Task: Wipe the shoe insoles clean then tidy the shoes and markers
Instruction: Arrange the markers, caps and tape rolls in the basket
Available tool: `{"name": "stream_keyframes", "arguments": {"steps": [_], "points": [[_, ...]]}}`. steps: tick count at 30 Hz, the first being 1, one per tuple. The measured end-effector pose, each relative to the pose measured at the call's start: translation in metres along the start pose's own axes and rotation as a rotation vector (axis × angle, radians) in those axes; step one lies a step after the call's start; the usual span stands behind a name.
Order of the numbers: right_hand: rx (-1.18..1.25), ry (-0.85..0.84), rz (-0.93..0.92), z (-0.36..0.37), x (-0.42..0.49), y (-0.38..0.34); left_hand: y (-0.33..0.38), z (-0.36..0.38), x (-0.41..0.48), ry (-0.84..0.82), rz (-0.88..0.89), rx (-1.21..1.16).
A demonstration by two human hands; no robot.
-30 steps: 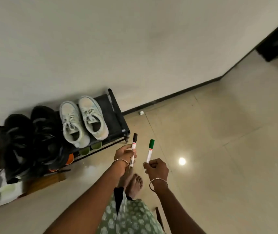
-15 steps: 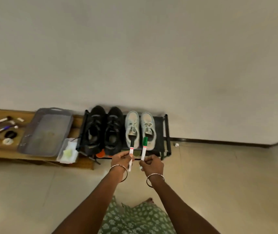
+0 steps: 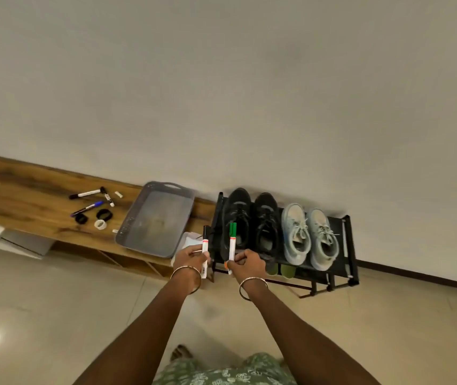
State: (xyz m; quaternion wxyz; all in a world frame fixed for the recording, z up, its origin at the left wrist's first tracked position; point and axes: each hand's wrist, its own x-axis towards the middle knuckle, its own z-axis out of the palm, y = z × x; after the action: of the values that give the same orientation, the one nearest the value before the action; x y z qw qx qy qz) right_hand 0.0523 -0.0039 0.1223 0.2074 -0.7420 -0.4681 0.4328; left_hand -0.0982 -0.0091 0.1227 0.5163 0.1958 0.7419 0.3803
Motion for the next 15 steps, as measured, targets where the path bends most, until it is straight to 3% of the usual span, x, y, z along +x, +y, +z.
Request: {"name": "stream_keyframes", "arguments": {"steps": [8, 15], "points": [[-0.019, -0.029, -0.005, 0.102, -0.023, -0.077, 0.015, -0.116, 0.048, 0.020, 0.019, -0.030], [-0.051, -0.008, 0.034, 0.154, -0.014, -0.105, 0.023, -0.156, 0.088, 0.013, 0.004, -0.029]]}}
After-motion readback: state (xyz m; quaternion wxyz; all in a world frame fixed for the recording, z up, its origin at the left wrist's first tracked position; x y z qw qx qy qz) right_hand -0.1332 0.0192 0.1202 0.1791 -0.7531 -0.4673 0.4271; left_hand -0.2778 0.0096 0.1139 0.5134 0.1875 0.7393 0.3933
